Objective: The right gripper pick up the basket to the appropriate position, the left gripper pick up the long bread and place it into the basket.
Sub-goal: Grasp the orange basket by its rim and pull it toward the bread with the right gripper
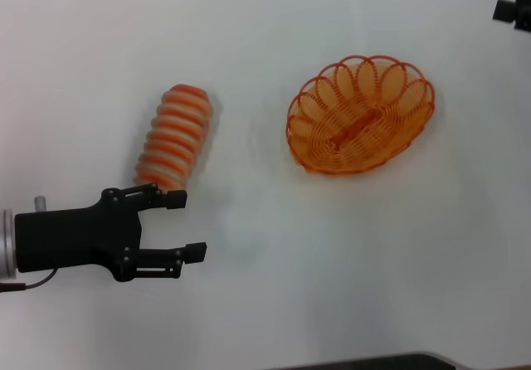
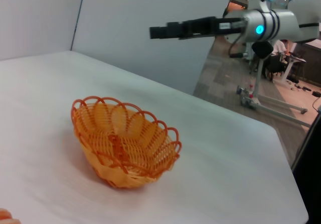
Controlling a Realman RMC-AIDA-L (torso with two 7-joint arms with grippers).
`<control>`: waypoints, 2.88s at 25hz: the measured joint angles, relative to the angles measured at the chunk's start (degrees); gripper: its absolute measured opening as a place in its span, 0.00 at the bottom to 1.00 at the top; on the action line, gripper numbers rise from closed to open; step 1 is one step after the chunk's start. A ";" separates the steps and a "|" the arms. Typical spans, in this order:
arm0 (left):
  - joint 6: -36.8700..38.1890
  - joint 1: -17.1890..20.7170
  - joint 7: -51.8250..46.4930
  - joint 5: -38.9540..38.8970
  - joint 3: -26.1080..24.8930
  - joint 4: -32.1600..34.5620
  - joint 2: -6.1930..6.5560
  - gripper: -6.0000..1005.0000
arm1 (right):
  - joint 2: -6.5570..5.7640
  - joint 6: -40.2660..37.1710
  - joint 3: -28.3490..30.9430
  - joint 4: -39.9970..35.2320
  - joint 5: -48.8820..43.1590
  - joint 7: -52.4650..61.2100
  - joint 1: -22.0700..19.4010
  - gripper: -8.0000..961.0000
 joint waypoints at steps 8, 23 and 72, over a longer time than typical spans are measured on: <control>-0.10 0.02 0.09 -0.10 -1.96 -0.06 -0.36 0.87 | -1.15 6.38 -3.68 -2.39 -6.65 13.77 5.23 0.71; 0.14 -0.12 1.63 -1.06 -2.16 0.10 -0.58 0.87 | 0.14 13.68 -14.83 -3.50 -21.14 28.31 13.65 0.71; 0.00 0.10 4.61 -1.28 -1.77 0.03 -0.88 0.87 | 1.05 18.37 -24.50 6.27 -24.76 32.91 16.33 0.21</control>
